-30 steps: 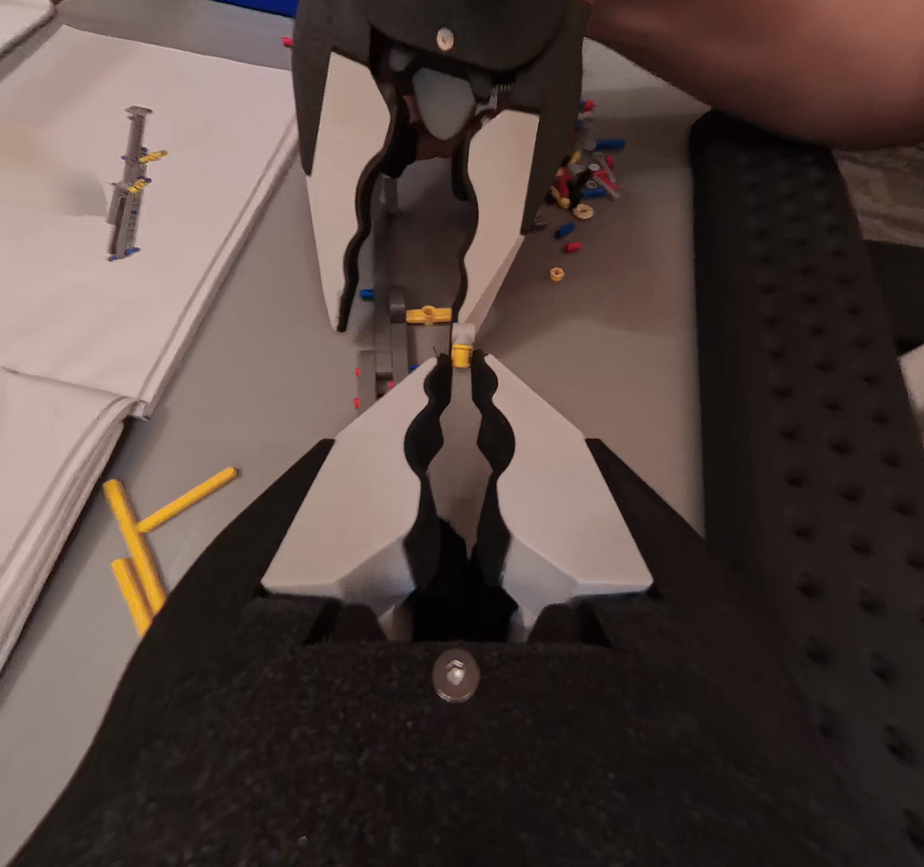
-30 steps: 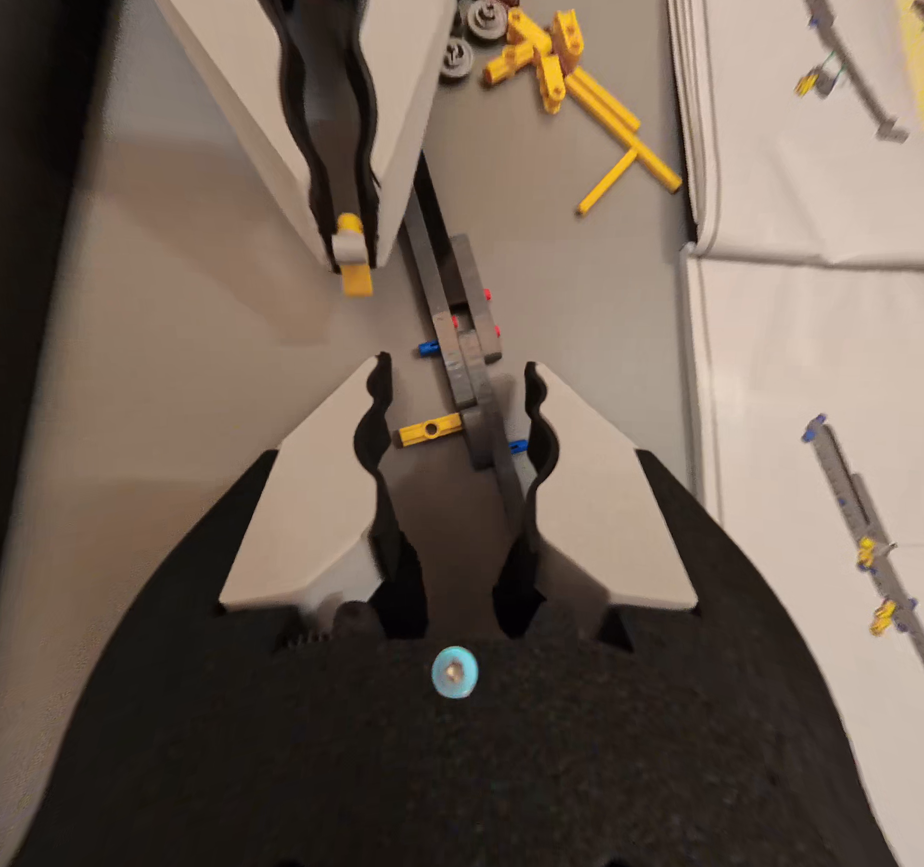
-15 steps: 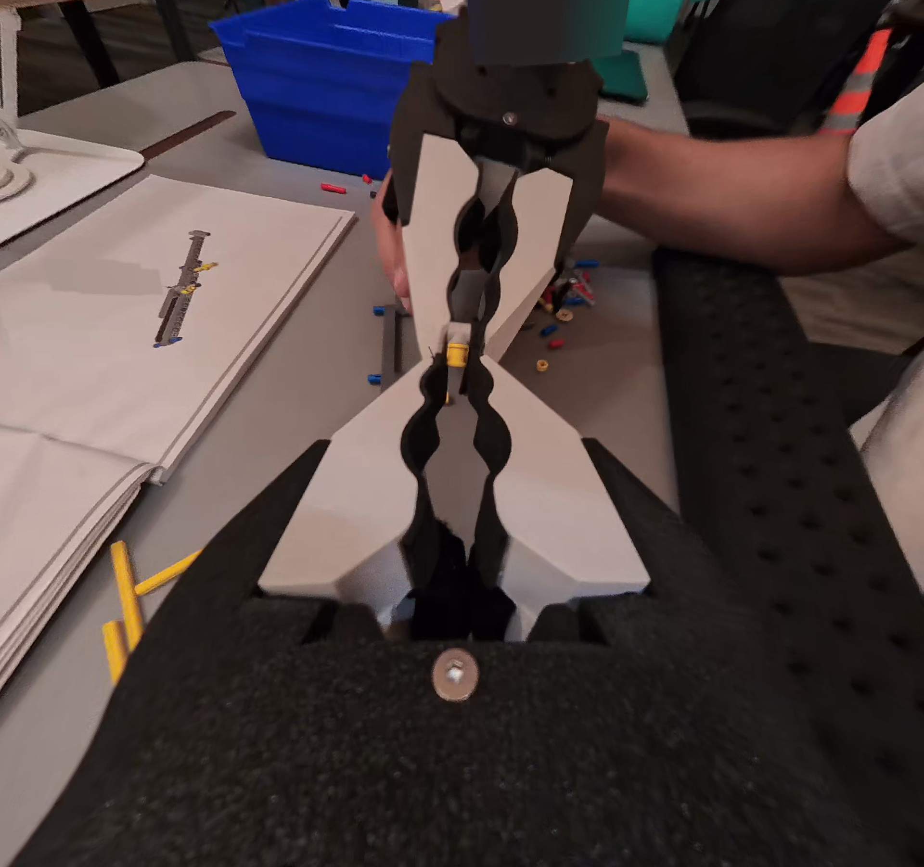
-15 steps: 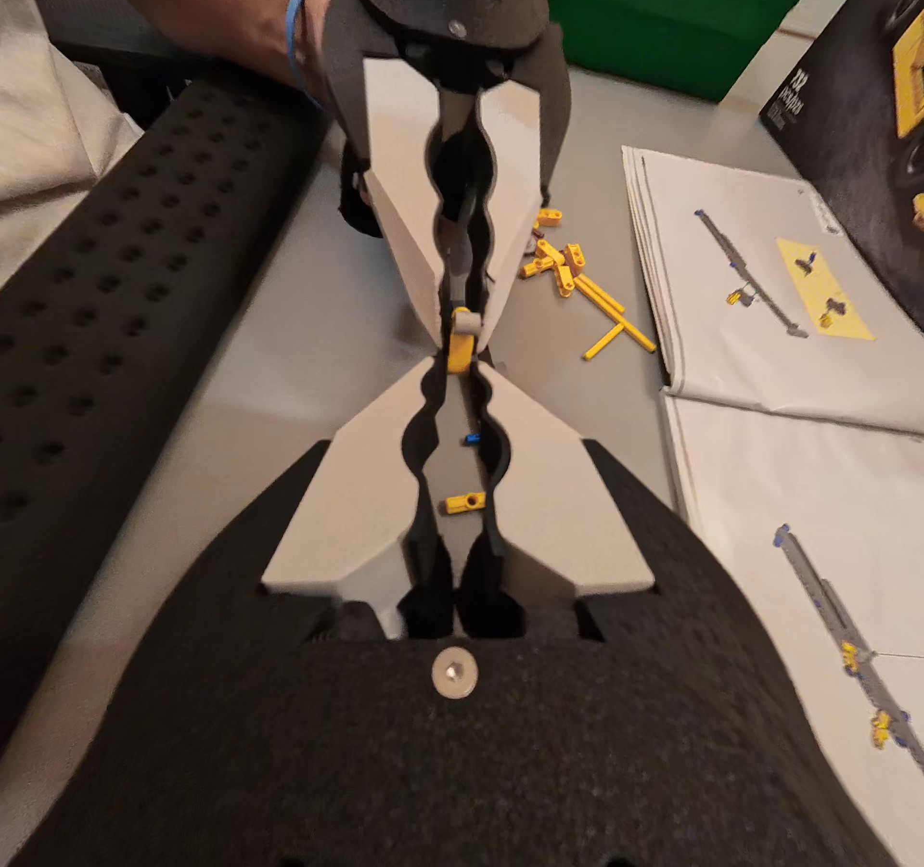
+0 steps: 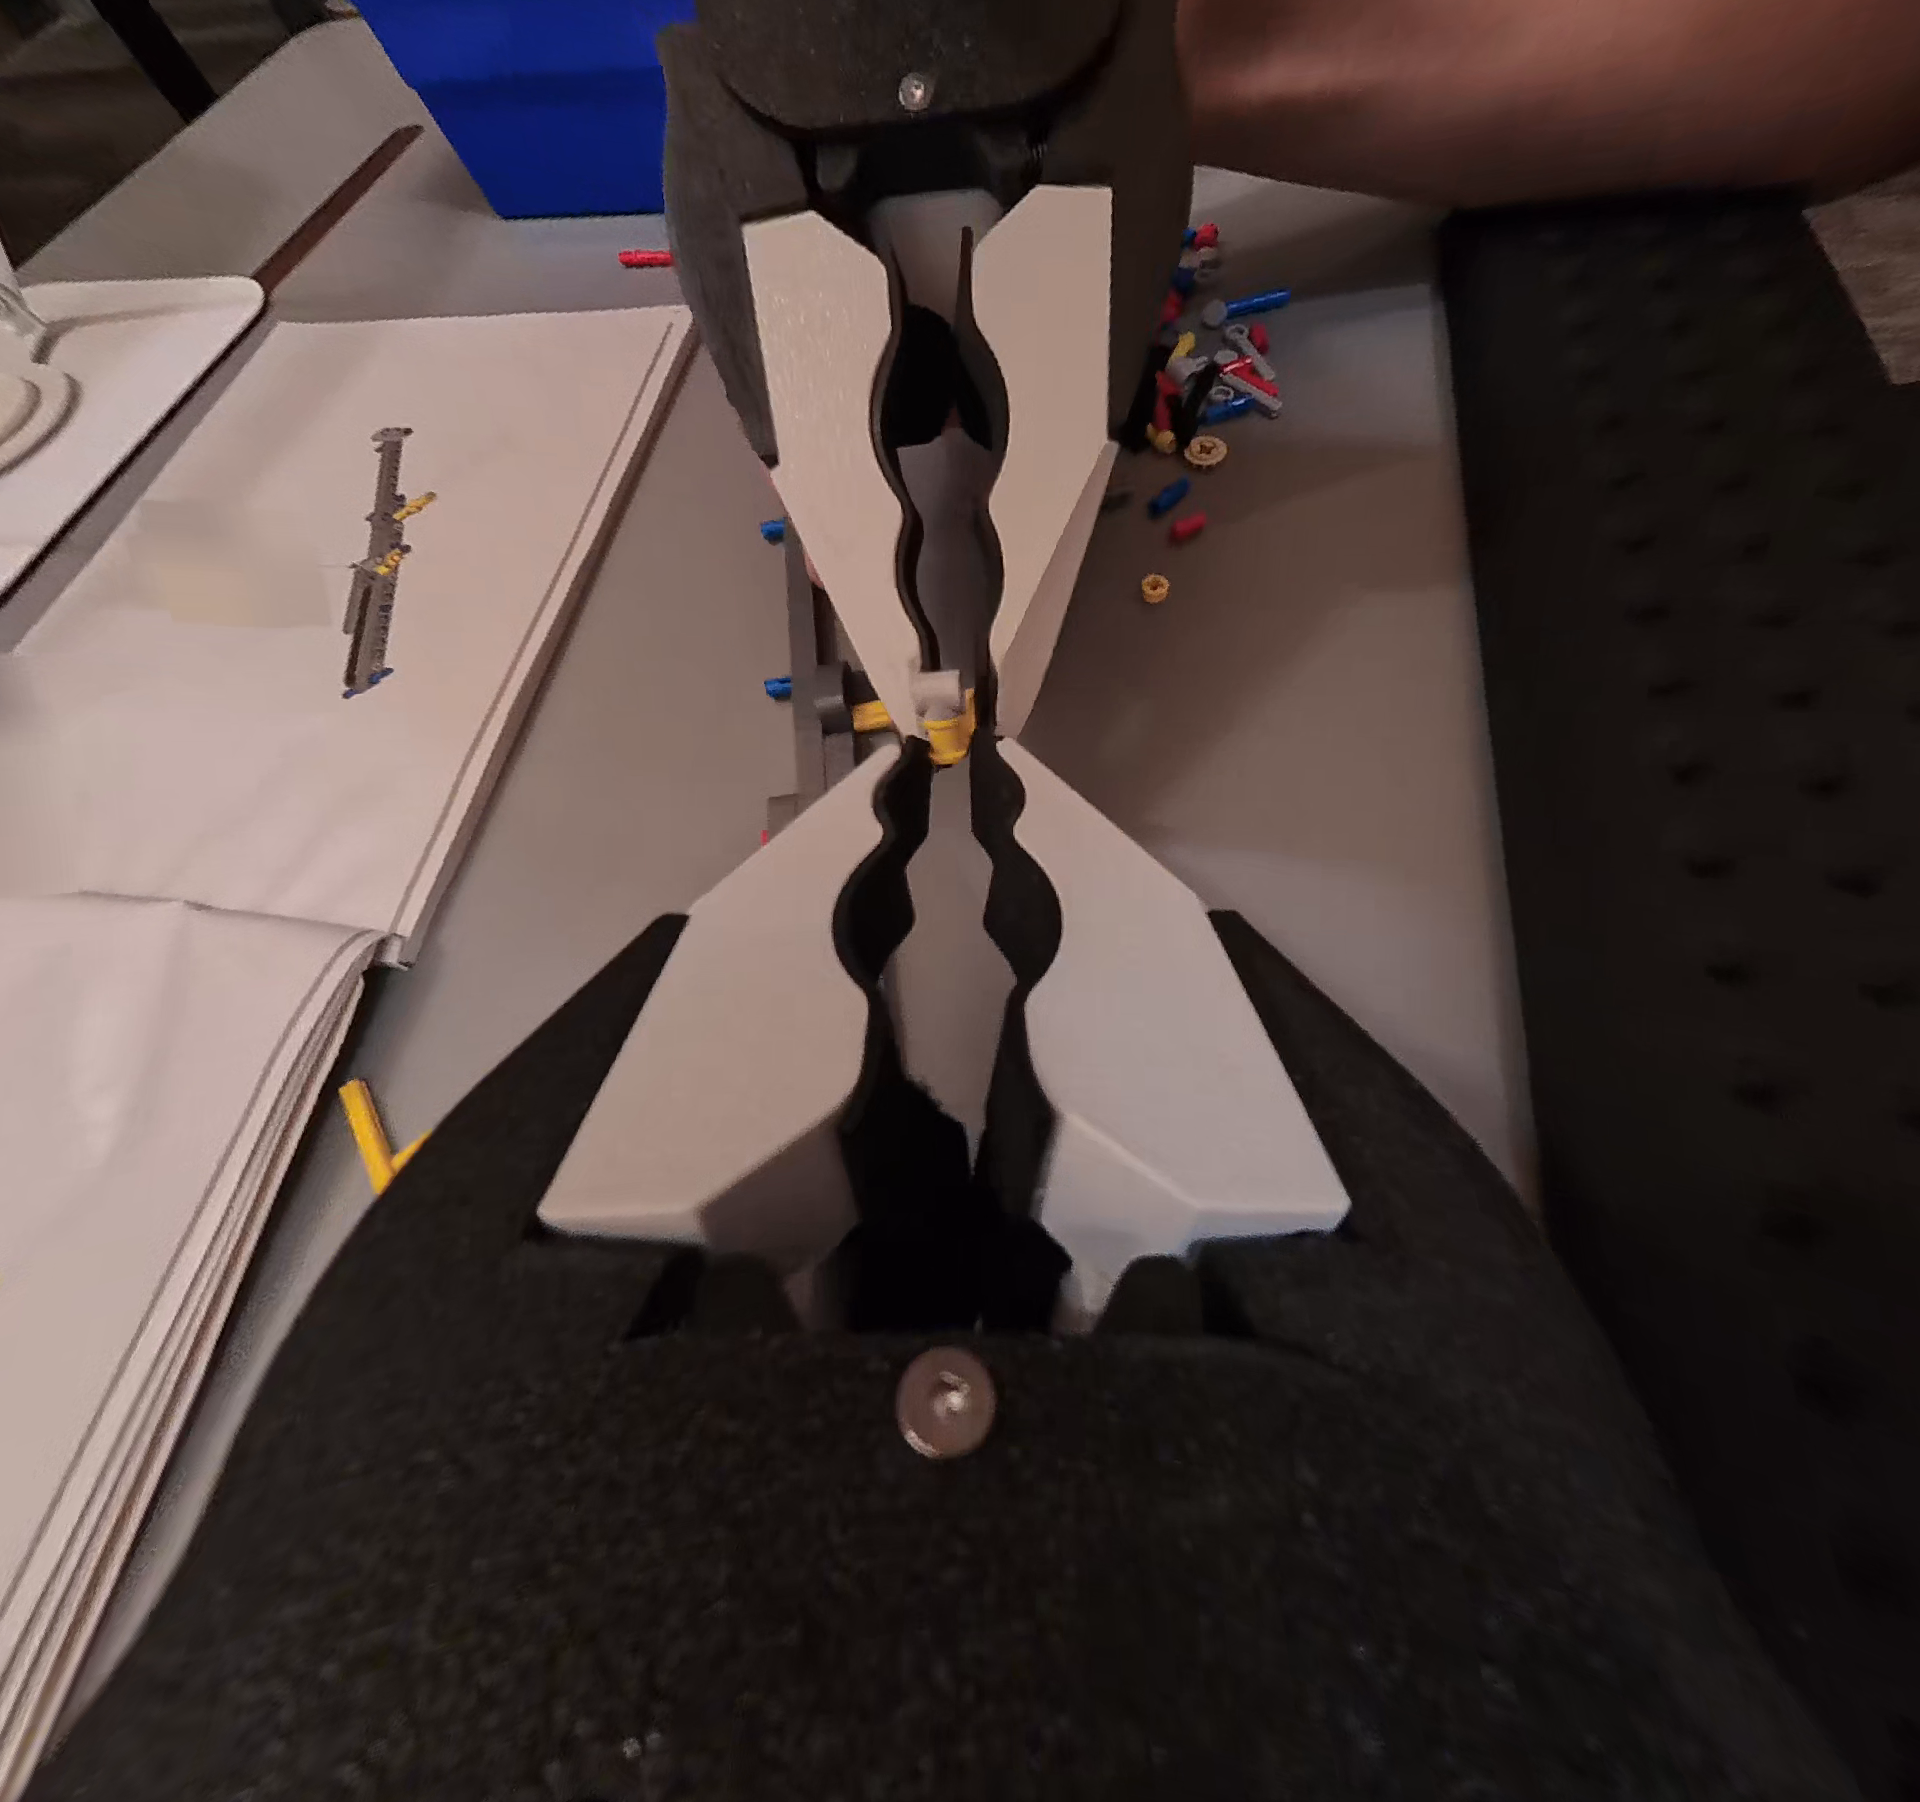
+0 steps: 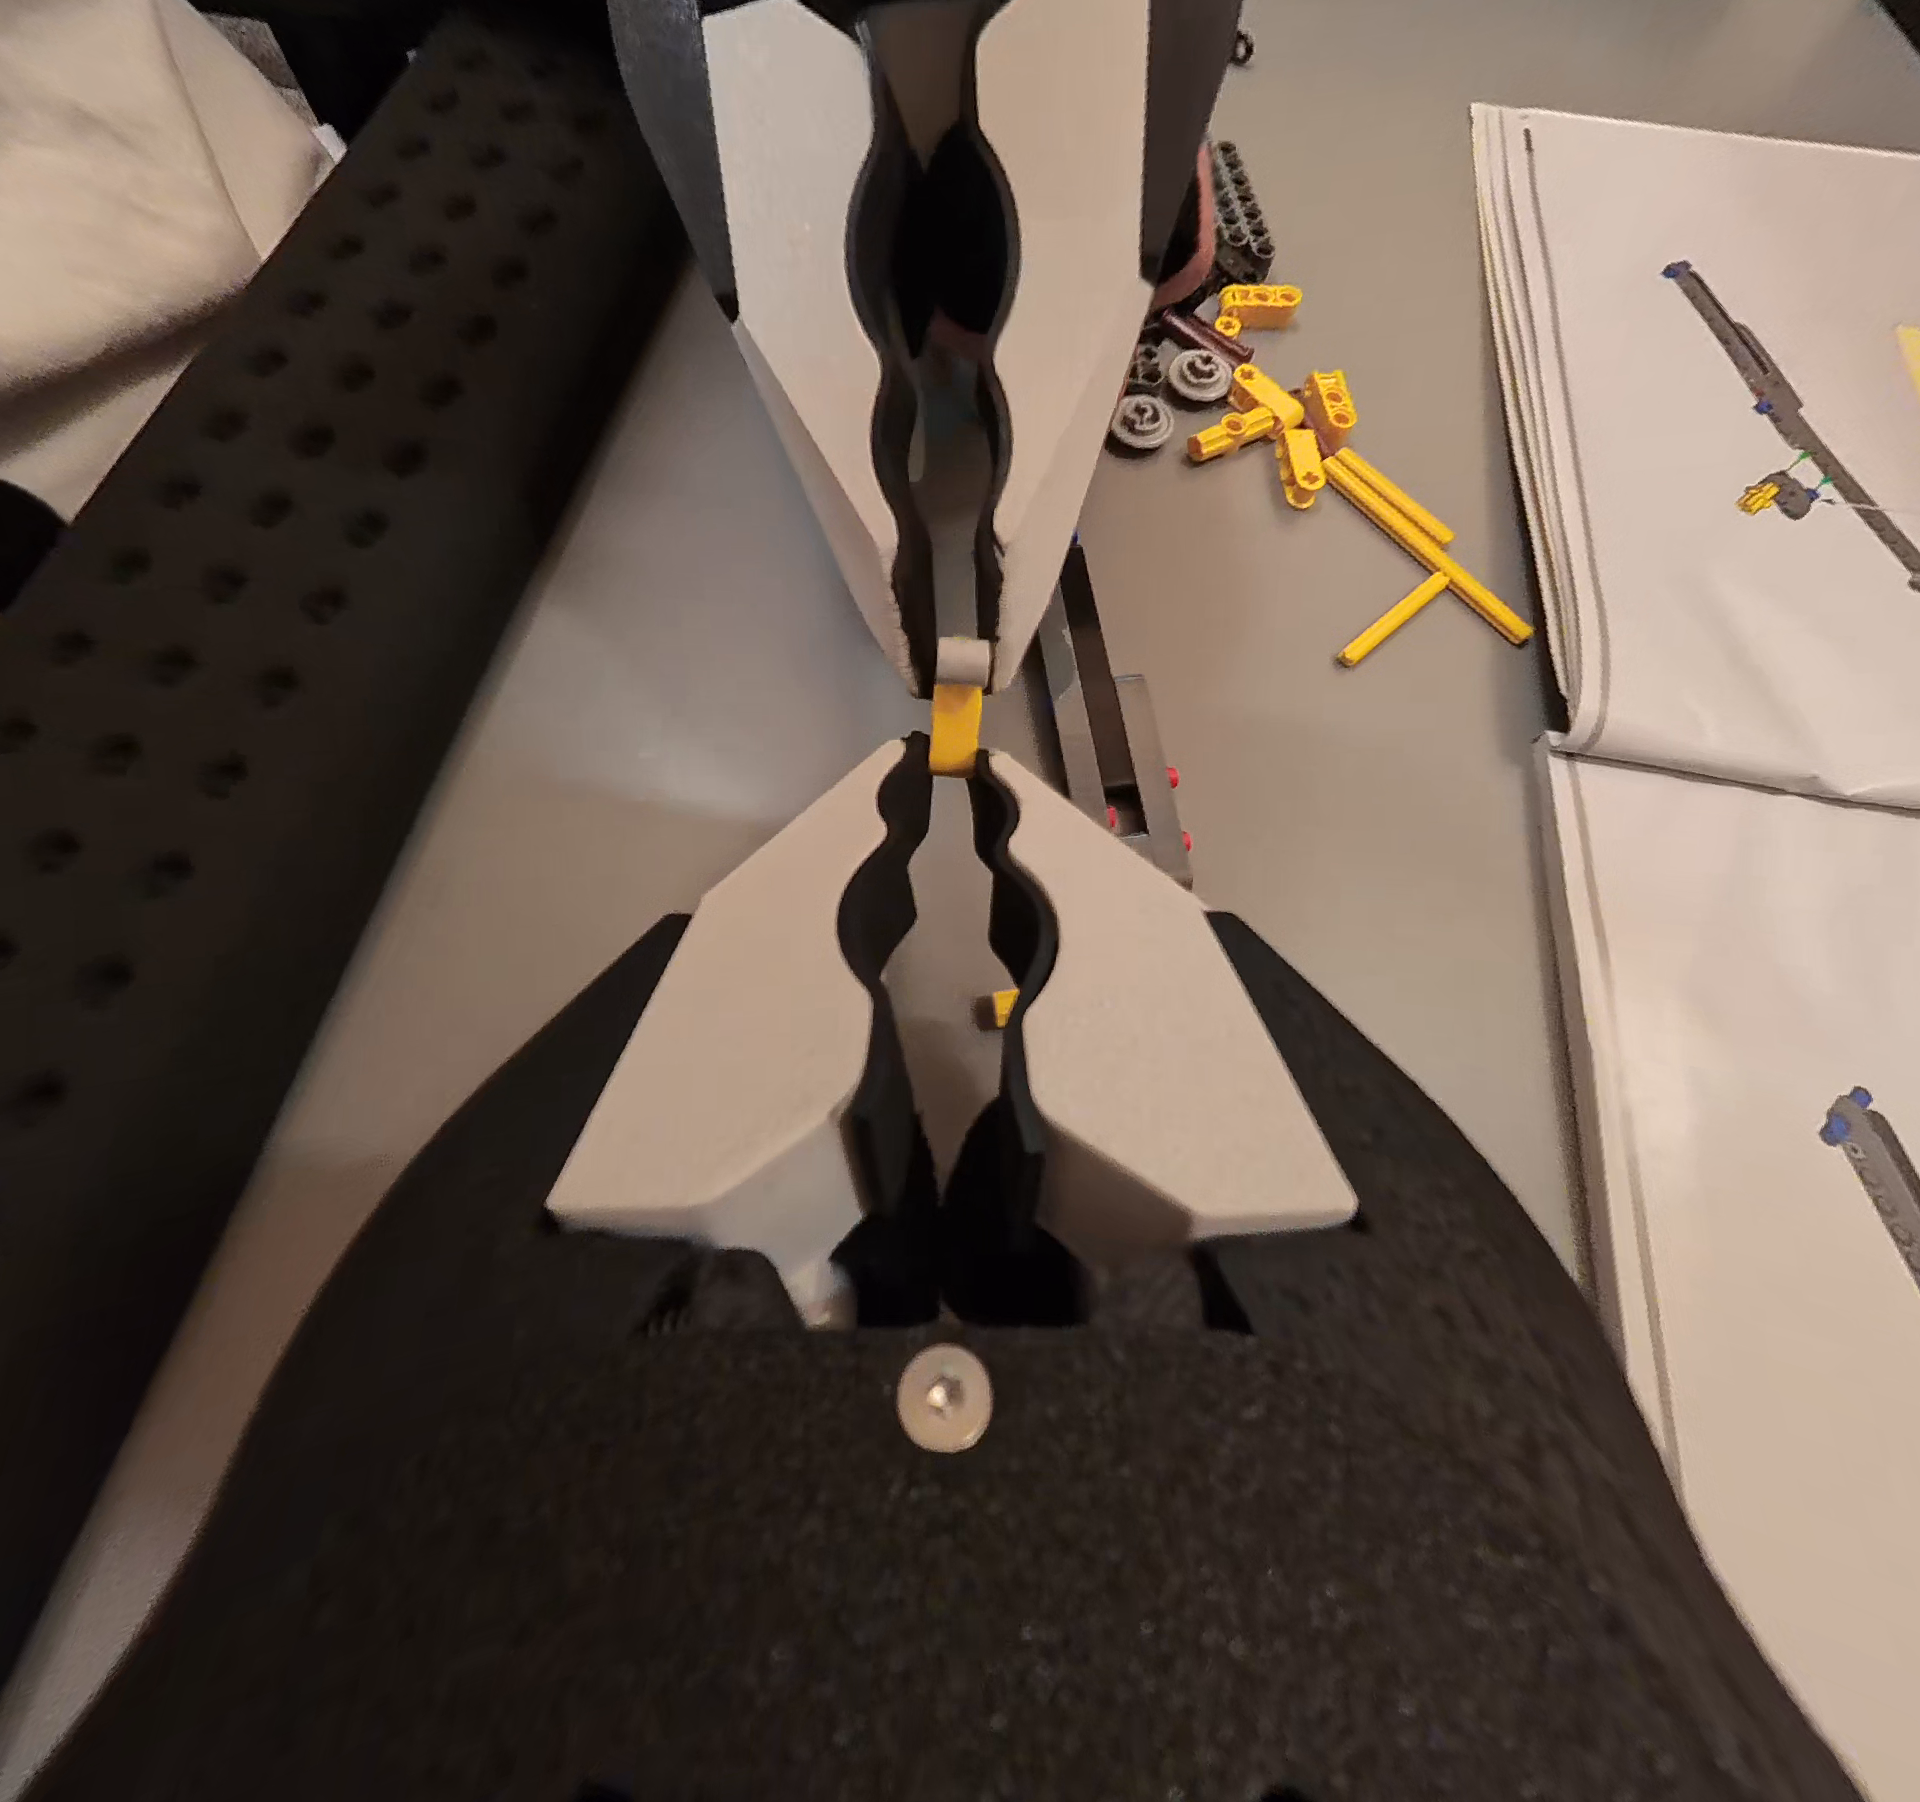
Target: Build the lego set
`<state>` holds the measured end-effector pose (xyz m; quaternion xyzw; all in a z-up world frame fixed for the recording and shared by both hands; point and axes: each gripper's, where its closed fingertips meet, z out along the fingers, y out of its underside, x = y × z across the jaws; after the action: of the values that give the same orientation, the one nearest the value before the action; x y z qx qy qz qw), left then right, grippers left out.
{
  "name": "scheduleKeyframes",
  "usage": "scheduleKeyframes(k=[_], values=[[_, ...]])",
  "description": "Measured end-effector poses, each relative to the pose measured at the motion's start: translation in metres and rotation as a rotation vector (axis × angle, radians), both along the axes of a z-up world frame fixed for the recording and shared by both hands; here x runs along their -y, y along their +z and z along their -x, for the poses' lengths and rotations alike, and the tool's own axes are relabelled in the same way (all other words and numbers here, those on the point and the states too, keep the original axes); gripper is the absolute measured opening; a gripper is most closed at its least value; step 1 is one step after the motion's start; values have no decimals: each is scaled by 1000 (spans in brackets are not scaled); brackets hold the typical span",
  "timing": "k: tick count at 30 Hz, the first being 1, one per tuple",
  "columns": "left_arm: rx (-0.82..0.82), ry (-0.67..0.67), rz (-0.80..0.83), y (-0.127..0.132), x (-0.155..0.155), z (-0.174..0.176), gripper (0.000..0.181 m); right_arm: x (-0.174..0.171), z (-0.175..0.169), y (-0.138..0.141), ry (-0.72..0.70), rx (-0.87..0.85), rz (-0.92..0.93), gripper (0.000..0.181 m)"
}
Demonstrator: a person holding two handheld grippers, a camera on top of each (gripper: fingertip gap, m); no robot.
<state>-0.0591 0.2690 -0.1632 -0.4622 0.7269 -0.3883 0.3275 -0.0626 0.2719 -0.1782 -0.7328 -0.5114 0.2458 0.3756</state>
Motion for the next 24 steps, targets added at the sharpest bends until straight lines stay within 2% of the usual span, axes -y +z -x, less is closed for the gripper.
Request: scheduleKeyframes(k=[3,5,8,11,15,17,24], values=[[-75,54,41,-7,-3,2,5,-4,-3,-6,-24,41,-2,9],[-113,79,39,-12,-6,3,5,-12,-13,-4,-60,76,-25,33],[-153,113,-2,-21,-14,3,5,-26,-27,-8,-85,108,-31,55],[-199,109,-20,-32,-12,2,5,-31,-24,-24,-25,146,-3,62],[-219,97,-36,-39,-9,-2,5,-33,-21,-33,2,164,24,63],[-229,95,-39,-42,-10,-2,5,-30,-21,-36,16,183,62,55],[-265,76,-98,-49,-12,-4,5,-28,-21,-37,61,248,88,48]])
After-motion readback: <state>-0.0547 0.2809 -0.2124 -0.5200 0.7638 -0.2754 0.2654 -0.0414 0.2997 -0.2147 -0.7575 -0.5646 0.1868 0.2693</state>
